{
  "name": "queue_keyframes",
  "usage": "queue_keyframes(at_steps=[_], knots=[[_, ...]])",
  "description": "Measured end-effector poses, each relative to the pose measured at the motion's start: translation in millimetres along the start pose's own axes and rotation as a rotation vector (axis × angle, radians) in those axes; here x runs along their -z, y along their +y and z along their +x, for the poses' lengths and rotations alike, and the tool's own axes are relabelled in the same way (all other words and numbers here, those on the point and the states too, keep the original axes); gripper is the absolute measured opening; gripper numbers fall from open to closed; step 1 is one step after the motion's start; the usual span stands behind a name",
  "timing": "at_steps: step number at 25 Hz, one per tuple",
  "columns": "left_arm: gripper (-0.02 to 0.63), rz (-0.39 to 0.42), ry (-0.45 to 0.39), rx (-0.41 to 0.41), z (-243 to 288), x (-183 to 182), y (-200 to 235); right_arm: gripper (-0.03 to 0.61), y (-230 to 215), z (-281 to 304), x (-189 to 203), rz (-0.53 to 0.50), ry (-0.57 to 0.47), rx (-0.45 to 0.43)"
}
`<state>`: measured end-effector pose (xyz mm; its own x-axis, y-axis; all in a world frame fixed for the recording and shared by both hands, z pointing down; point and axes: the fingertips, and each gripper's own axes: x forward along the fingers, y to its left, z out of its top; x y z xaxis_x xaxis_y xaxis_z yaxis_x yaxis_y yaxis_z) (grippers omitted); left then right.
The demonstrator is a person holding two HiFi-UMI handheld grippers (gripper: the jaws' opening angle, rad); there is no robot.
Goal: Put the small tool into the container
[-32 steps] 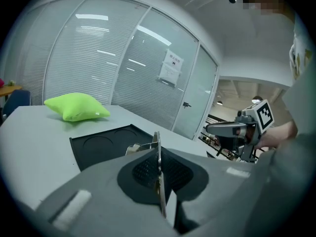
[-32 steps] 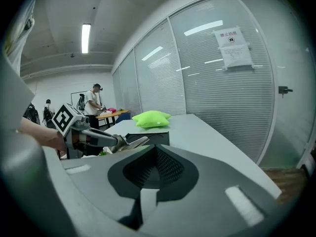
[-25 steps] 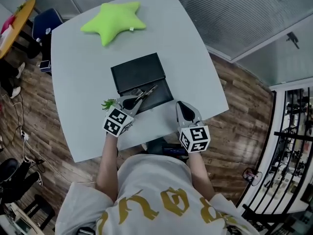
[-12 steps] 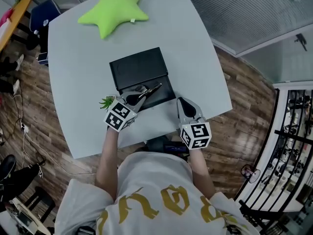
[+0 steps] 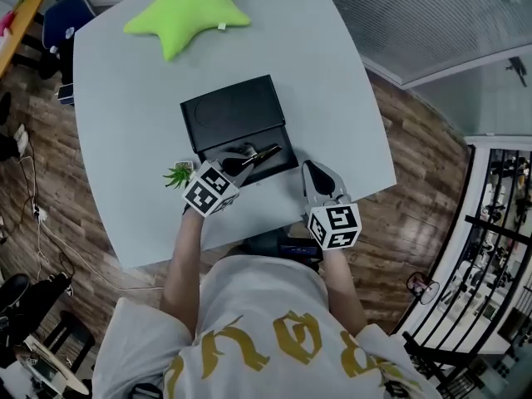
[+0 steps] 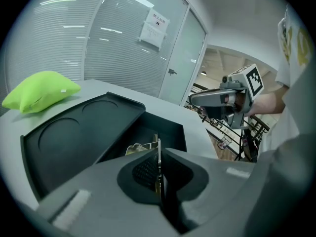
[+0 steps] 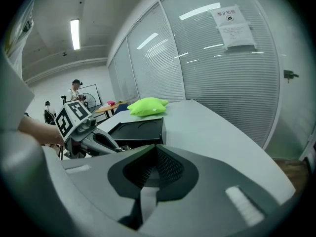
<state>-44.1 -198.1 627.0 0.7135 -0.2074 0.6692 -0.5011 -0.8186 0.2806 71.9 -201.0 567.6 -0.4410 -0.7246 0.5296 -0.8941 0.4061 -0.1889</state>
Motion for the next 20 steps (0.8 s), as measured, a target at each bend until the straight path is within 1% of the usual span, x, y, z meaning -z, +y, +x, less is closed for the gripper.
queue_keyframes(at_steps=[5,8,10,14,17,20], knots=[[0.008,0.039,0.068,0.053,11,6,-4,0.023,3,9,0,0.0,0.013,-0.018],[0.009,0.016,0.075,0.092,15,4,-4,0.023,3,13,-1,0.0,0.021,-0.025],[0.011,-0.004,0.074,0.102,17,2,-2,0.023,3,16,-1,0.0,0.026,-0.027],[0.024,-0.035,0.098,0.085,21,3,7,0.023,3,22,-1,-0.003,0.032,-0.032],[0.058,-0.026,0.136,0.058,25,8,12,0.023,4,24,-2,-0.003,0.033,-0.033],[0.072,-0.017,0.157,0.045,26,9,15,0.023,3,26,-6,-0.002,0.028,-0.032]])
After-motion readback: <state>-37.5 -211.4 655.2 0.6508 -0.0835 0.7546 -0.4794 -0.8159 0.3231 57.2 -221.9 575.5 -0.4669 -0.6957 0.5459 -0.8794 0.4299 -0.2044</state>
